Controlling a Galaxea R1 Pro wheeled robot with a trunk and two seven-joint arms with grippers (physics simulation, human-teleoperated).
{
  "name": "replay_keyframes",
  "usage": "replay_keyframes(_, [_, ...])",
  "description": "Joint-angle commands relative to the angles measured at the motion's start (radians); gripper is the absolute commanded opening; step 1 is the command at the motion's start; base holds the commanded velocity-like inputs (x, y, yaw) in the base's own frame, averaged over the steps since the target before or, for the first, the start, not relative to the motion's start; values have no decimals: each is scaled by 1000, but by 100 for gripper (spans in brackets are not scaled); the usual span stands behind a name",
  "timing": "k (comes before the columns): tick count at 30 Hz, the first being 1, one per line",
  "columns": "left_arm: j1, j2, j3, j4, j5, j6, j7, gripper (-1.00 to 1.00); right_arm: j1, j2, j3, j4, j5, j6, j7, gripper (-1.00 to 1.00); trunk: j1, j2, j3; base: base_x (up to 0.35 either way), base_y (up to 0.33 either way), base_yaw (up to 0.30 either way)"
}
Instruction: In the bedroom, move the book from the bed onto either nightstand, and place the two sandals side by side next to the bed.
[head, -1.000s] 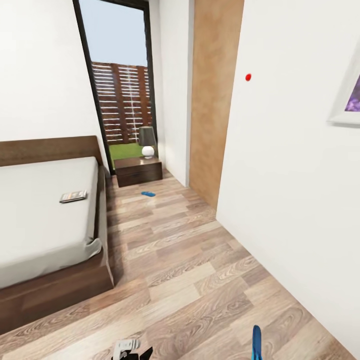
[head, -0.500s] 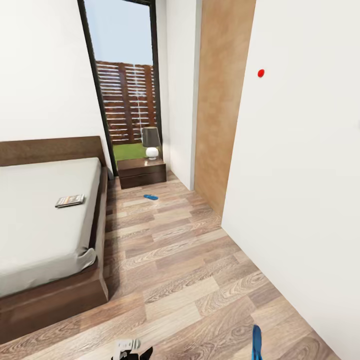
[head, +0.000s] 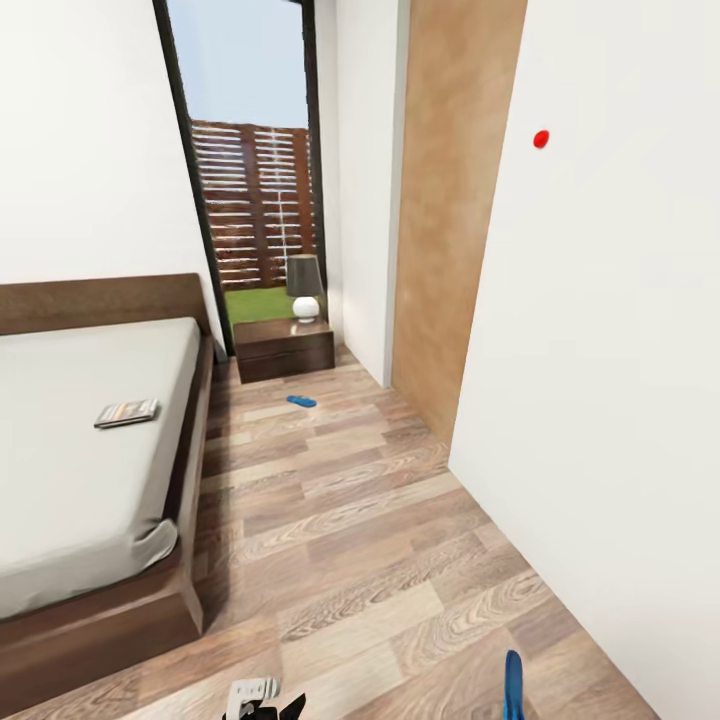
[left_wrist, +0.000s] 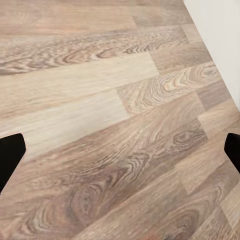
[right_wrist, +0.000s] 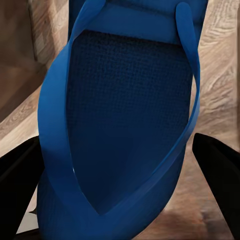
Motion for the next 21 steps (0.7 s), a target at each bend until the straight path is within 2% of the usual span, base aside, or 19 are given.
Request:
replay_keyframes(1, [-1, 1, -4, 1, 6, -4, 0, 100, -1, 0, -2, 1, -6, 2, 4, -100, 0, 0, -1, 306, -100, 0])
replay_keyframes(15, [-1, 1, -4, 1, 6, -4, -1, 100, -1, 0, -2, 1, -6, 2, 4, -100, 0, 0, -1, 308, -103, 1])
replay_keyframes(21, [-1, 1, -4, 1, 6, -4, -1, 100, -1, 0, -2, 1, -6, 2, 4, -100, 0, 0, -2, 308, -103, 170])
